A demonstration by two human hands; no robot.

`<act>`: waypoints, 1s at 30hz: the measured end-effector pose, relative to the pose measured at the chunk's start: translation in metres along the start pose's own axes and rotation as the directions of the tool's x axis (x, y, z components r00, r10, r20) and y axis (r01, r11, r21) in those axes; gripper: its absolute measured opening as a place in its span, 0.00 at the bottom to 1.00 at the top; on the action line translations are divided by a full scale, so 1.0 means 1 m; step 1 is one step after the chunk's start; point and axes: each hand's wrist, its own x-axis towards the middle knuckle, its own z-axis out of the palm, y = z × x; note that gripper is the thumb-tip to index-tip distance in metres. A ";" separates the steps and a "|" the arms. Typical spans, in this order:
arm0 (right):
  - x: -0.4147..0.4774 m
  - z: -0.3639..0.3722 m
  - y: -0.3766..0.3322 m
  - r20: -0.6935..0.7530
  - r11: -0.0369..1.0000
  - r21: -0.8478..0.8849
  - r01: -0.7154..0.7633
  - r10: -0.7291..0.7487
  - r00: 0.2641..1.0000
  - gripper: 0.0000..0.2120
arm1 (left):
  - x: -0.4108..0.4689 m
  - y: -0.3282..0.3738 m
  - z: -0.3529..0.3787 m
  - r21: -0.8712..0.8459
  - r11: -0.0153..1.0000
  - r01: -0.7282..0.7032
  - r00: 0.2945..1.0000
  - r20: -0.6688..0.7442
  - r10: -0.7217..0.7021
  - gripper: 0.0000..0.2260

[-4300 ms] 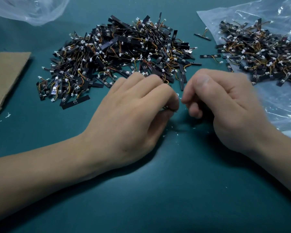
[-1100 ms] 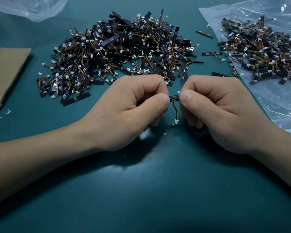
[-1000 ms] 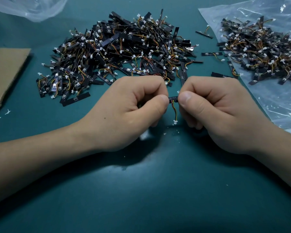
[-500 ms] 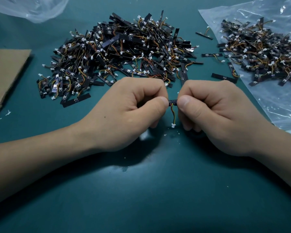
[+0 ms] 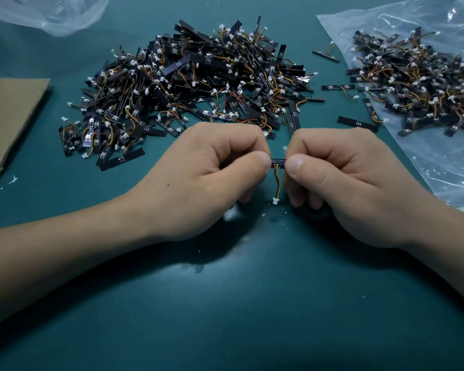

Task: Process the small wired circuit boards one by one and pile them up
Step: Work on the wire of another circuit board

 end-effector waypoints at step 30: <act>0.001 0.006 0.004 -0.064 0.999 -0.035 0.012 -0.014 0.998 0.02 | 0.000 -0.004 0.001 0.026 0.999 -0.022 0.996 -0.090 0.024 0.13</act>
